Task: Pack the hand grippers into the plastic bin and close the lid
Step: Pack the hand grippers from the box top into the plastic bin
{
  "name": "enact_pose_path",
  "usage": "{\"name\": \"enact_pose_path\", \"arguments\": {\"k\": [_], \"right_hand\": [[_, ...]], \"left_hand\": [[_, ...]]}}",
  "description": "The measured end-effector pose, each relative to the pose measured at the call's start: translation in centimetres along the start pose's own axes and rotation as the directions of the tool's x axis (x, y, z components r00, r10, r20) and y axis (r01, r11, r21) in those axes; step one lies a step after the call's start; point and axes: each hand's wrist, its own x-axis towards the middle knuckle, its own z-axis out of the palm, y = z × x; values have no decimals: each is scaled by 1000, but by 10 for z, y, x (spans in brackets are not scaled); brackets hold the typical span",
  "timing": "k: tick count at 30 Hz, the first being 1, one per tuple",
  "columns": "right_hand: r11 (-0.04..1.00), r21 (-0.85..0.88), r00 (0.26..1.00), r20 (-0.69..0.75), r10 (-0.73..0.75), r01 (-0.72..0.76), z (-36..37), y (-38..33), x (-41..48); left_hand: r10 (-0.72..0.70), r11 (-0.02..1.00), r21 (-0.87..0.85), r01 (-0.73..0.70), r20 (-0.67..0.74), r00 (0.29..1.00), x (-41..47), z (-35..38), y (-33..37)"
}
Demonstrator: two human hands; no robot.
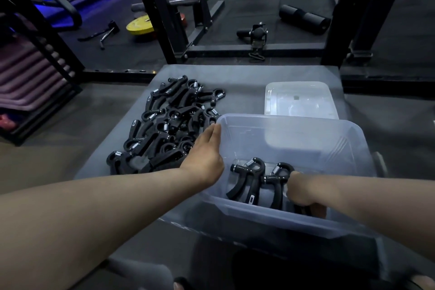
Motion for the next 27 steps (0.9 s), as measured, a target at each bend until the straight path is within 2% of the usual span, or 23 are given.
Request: {"name": "enact_pose_path", "arguments": {"k": [2,4,6,8,11,14,20,24,27], "right_hand": [[1000,-1,998,-65,19,-19,-5,5,4],[986,-164,995,-83,-58,44,-14,4,10],[981,-190,989,-130,-68,43,-24,0,14],[978,-144,966,-191,-176,150,-37,-12,9],[940,-129,893,-295,-341,316,-46,-30,-6],[900,-89,825,-369,-428,427,-43,-52,-17],[765,263,766,-487,-420,587,-35,-83,-41],[748,231,708,-573,-413,622,-22,-95,-44],[735,217,677,-611,-411,642,-16,-99,-45]], "left_hand": [[-4,1000,10,4,1,1000,-1,1,1],[-7,1000,19,7,2,1000,-2,0,2],[-8,1000,23,8,7,1000,-2,-1,3],[-10,1000,29,10,12,1000,-1,-1,3],[-21,999,32,20,25,999,0,-3,5],[-31,998,63,28,46,998,-2,-6,10],[-10,991,137,-4,106,994,2,-10,3],[21,994,110,-29,74,997,-6,-12,-7],[28,999,18,-30,102,994,-14,-20,-9]]}}
